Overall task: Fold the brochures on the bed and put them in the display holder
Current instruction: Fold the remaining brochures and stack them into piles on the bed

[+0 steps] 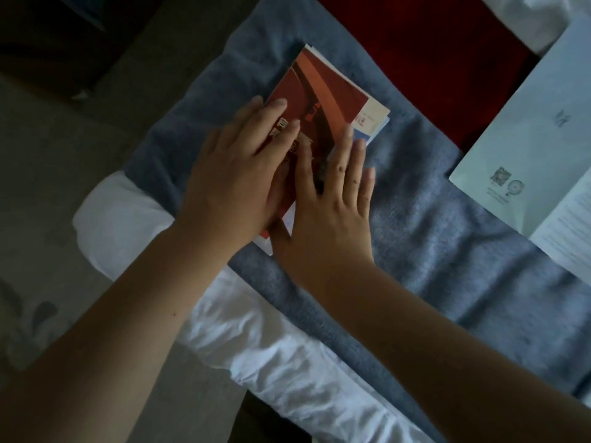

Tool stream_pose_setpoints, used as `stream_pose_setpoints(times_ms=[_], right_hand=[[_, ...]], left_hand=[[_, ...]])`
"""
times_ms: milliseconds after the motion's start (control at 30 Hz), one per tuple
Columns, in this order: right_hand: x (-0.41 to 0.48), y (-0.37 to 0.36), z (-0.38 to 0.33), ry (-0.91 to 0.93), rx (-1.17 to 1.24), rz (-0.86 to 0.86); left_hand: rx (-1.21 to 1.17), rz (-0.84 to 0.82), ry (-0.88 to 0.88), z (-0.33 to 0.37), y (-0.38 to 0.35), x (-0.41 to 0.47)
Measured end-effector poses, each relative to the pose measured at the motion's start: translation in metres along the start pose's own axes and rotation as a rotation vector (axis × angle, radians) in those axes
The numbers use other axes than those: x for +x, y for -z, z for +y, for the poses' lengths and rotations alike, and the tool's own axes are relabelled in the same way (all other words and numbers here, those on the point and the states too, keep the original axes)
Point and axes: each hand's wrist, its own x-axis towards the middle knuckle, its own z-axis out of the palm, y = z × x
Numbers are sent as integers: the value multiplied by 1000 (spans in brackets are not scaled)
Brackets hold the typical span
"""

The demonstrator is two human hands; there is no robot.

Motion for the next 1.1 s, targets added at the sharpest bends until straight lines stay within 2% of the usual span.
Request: stream_pose_setpoints(times_ms=[100,267,500,700,767,867,967,1100], right_hand=[[10,15,-3,43,-85,-92],[22,28,-11,-22,-176,-282],[41,26,-16,-92,-195,-370],[58,44,-23,27,-187,-228],[57,48,-17,71,-170,-198],[46,52,11,82,-70,-253],[17,44,51,213,-142,-332],[-57,22,118,209,-153,-91]], left_hand=[[71,-80,77,8,4,-13],[107,-60,41,2,-14,-22],[129,-45,108,0,-45,-19],[62,4,69,5,-42,-17],[86,-42,46,3,-37,-17],[108,-100,12,-1,-30,-16],[131,-65,-11,2,-24,-19],[-27,71,-30,23,-25,-40]])
